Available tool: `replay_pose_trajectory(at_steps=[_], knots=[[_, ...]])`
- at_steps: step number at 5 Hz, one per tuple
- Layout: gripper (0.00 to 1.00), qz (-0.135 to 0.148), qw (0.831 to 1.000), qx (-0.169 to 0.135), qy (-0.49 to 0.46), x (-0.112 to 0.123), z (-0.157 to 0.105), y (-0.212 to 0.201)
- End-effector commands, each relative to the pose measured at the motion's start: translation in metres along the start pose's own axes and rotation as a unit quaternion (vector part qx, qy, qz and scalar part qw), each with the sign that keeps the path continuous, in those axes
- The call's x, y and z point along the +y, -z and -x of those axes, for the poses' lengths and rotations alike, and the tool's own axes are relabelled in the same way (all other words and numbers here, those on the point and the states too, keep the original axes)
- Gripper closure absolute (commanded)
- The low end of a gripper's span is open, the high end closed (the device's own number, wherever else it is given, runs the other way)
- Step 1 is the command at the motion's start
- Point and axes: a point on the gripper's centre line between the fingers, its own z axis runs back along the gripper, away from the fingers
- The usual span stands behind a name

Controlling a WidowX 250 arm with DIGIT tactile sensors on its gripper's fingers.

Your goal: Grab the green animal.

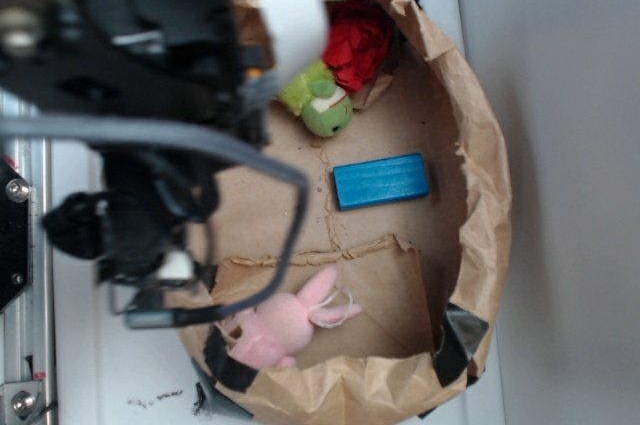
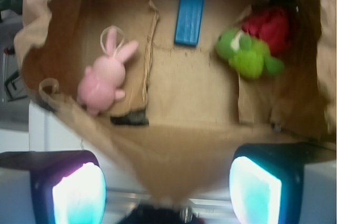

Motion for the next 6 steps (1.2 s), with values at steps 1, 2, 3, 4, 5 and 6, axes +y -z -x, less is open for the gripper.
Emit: replay_pose_trajectory(at_steps=[1,2,3,4,5,6], knots=[[0.0,-0.041,0.999,-0.023,0.011,0.026,-0.033,0.023],[0.0,-0.056,0.998,-0.029,-0.012,0.033,-0.037,0.033],[0.0,-0.056,0.998,-0.029,-0.012,0.033,-0.037,0.033],[0.0,-0.056,0.998,-0.029,-0.012,0.033,-0.037,0.033],[0.0,-0.056,0.998,-0.029,-0.012,0.033,-0.037,0.033],[0.0,-0.042,0.995,-0.05,0.08,0.037,-0.044,0.053]])
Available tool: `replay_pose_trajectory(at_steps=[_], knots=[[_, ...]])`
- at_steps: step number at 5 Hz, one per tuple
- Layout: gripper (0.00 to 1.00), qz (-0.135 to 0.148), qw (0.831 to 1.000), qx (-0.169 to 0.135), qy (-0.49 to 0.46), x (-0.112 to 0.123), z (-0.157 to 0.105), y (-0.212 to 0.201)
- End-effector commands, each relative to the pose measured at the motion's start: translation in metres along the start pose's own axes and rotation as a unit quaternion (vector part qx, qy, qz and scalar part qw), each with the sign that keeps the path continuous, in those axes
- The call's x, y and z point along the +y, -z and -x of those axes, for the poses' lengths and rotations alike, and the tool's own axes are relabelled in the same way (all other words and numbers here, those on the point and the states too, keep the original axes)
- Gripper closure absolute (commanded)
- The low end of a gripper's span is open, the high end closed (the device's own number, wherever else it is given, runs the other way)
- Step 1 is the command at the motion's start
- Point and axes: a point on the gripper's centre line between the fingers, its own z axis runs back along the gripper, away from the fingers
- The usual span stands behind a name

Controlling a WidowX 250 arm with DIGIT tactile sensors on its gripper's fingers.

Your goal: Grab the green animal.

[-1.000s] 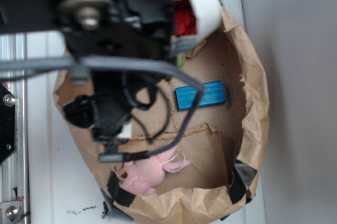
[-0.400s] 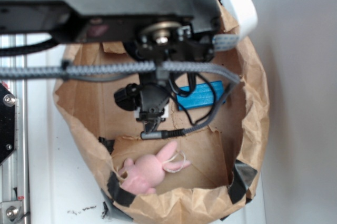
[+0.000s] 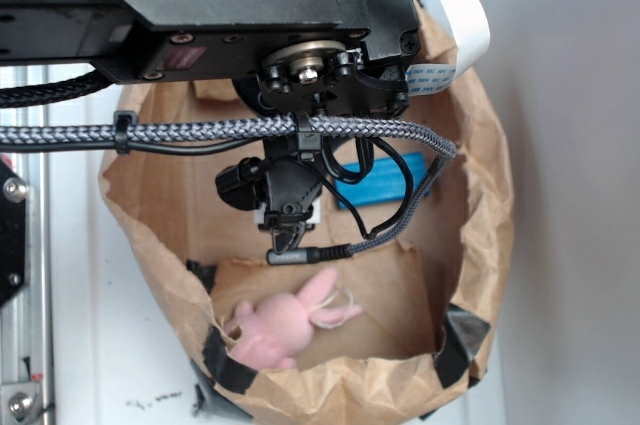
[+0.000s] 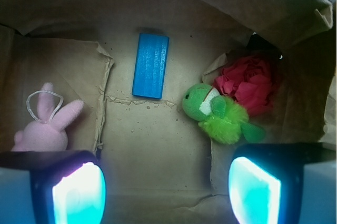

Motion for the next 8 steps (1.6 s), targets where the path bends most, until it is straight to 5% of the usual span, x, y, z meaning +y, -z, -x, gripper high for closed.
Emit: replay_pose_trajectory(at_steps=[1,4,6,8], knots=[[0.0,0.027,0.988,-0.04,0.147,0.009,-0.012,0.026],[0.0,0.008,0.974,-0.026,0.225,0.003,0.01,0.055],[0.0,0.013,0.964,-0.043,0.261,0.002,0.017,0.065],[0.0,-0.011,0.96,-0.048,0.276,0.021,-0.009,0.074]])
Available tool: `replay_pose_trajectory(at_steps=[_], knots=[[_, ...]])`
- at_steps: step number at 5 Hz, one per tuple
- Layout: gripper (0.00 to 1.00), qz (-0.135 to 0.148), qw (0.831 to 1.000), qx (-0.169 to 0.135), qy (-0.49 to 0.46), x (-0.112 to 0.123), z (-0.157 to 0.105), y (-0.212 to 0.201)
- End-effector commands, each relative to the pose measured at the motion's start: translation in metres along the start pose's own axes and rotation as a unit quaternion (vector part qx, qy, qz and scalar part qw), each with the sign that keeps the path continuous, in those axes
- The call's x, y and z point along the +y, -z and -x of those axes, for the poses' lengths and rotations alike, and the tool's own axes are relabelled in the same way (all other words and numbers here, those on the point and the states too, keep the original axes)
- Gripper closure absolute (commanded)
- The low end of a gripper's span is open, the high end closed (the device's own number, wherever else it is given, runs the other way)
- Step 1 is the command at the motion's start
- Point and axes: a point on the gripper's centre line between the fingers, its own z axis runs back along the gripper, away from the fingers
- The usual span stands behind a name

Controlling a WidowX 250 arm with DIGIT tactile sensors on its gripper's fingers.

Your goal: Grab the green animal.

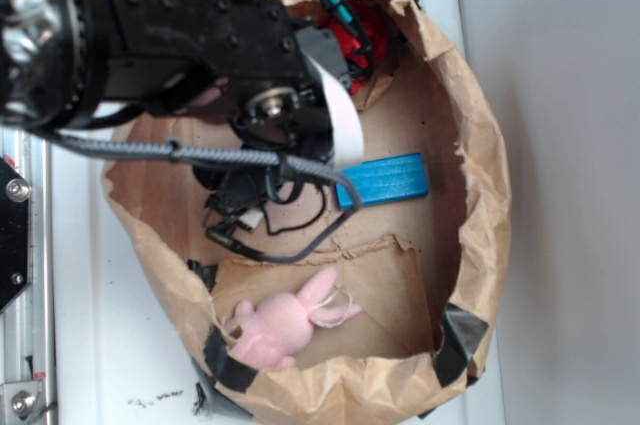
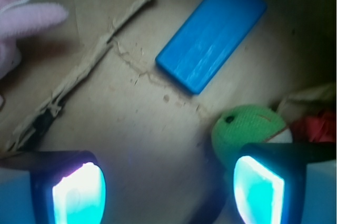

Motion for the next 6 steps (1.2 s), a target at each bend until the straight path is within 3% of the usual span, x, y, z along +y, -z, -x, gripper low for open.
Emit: replay_pose_trajectory(at_steps=[1,3,4,5,6], knots=[[0.0,-0.071,0.997,0.023,0.026,0.032,0.002,0.006],[0.0,-0.077,0.997,0.019,-0.001,0.063,-0.024,0.01],[0.0,-0.088,0.996,0.029,0.01,0.034,0.003,0.012],[0.71,-0.083,0.996,0.028,0.017,0.029,0.006,0.013],[1.0,-0.08,0.996,0.025,0.015,0.031,0.006,0.011]])
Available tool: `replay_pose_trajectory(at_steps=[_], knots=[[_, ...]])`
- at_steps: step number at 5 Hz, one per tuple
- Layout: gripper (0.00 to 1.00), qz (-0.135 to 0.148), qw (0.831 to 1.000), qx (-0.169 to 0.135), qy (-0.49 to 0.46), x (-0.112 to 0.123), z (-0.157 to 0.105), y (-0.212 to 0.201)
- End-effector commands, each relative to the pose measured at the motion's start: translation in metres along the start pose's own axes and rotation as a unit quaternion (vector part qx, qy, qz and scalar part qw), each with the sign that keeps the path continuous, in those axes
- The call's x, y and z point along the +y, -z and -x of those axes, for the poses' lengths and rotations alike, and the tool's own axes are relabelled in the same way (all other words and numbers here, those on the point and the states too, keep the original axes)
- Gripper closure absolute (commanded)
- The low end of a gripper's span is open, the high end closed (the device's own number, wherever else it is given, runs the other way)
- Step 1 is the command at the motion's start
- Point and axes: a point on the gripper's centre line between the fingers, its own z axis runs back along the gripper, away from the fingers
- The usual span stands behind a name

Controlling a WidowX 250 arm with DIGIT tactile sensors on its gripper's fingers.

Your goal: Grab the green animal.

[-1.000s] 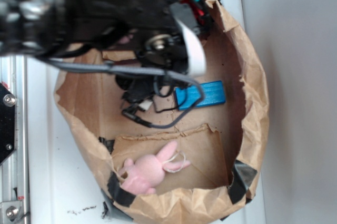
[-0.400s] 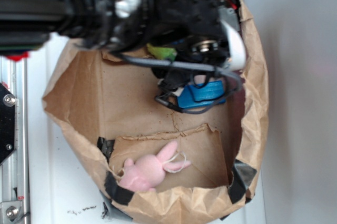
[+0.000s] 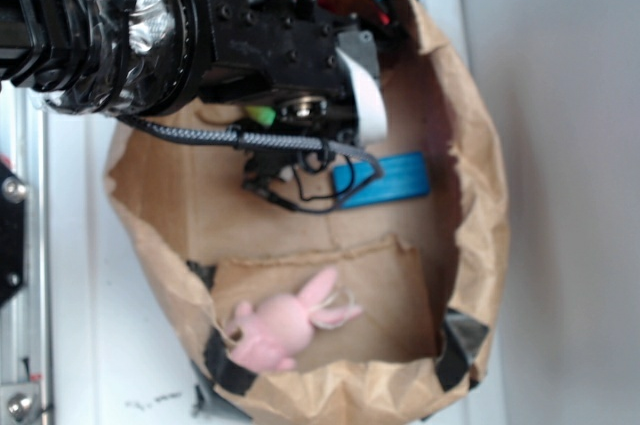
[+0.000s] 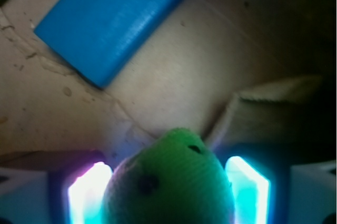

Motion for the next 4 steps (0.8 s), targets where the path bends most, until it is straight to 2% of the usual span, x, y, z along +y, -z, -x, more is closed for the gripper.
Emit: replay_pose_trajectory(at_steps=[1,2,3,4], knots=[[1.0,-0.02,0.999,-0.023,0.01,0.008,-0.007,-0.02],[1.0,-0.018,0.999,-0.027,0.008,0.01,-0.006,-0.022],[1.0,0.017,0.998,-0.043,-0.034,0.027,-0.011,-0.034],[1.0,0.056,0.991,-0.078,-0.092,0.027,-0.026,-0.082]])
